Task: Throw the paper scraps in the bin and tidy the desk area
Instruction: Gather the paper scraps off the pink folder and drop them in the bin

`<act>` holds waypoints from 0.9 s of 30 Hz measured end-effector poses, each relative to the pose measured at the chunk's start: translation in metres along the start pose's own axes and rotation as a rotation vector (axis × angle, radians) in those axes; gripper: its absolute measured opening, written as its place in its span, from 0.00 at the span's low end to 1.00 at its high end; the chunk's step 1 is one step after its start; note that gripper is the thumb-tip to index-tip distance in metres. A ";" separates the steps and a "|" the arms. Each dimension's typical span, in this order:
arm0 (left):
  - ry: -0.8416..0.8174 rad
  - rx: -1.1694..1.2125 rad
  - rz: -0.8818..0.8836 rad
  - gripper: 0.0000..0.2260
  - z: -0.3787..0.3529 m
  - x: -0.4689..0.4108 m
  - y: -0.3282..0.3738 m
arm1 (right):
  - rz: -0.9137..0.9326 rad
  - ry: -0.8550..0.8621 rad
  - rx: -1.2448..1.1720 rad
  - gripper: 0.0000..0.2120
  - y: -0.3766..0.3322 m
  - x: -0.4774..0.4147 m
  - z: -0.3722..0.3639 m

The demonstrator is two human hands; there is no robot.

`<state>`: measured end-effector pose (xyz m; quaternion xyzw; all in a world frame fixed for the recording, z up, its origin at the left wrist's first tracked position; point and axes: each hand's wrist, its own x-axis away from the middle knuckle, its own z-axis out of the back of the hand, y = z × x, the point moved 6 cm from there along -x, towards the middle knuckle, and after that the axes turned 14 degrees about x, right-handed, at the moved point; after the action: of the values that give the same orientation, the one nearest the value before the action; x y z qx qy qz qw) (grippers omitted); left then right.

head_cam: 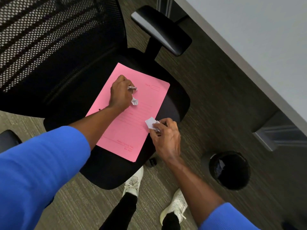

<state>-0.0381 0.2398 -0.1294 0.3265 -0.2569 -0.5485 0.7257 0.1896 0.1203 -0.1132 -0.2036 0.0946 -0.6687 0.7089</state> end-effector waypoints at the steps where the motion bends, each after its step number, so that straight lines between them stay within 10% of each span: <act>1: -0.002 0.011 0.003 0.06 -0.001 0.004 0.001 | -0.004 0.001 -0.003 0.14 0.001 0.000 0.000; 27: -0.349 0.112 0.016 0.07 -0.249 0.205 0.147 | -0.512 0.036 -0.036 0.15 0.282 0.103 0.059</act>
<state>0.2908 0.1173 -0.1790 0.2642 -0.4119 -0.5757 0.6550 0.4788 0.0349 -0.1631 -0.2214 0.0646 -0.8280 0.5111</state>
